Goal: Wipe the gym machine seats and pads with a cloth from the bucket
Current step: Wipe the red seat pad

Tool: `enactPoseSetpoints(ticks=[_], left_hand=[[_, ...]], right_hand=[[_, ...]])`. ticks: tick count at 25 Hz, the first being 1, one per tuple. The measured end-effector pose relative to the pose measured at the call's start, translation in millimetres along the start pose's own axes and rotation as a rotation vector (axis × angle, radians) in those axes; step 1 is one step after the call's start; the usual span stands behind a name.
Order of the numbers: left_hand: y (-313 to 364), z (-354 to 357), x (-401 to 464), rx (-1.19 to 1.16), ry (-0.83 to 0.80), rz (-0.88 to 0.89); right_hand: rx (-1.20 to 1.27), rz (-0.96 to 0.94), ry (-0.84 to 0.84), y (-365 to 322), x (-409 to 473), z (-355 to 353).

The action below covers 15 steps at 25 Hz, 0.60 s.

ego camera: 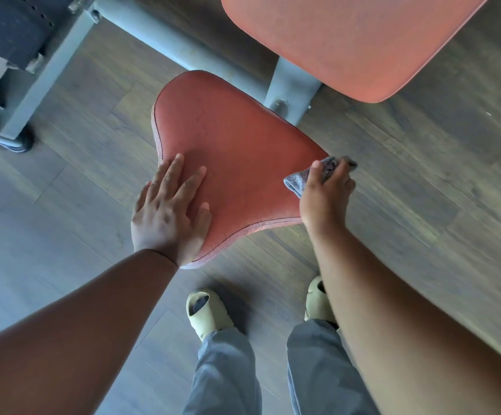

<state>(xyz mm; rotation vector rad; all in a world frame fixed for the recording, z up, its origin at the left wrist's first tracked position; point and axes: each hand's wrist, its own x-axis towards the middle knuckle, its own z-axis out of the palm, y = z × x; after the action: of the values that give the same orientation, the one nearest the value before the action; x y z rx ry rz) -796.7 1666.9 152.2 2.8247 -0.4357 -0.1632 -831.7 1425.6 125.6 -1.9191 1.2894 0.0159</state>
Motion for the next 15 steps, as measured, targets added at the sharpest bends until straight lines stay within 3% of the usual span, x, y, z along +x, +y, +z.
enactPoseSetpoints(ticks=[4, 9, 12, 15], left_hand=[[0, 1, 0, 0.004, 0.004, 0.009], [-2, 1, -1, -0.021, 0.023, 0.035], [-1, -3, 0, -0.031, -0.002, 0.020], [3, -6, -1, -0.015, -0.027, -0.025]], right_hand=[[-0.088, -0.039, 0.055, -2, -58, 28], [-0.387, -0.519, -0.036, 10, -95, 45], [-0.521, -0.825, -0.104, 5, -75, 36], [-0.628, -0.857, -0.231, -37, -23, 43]])
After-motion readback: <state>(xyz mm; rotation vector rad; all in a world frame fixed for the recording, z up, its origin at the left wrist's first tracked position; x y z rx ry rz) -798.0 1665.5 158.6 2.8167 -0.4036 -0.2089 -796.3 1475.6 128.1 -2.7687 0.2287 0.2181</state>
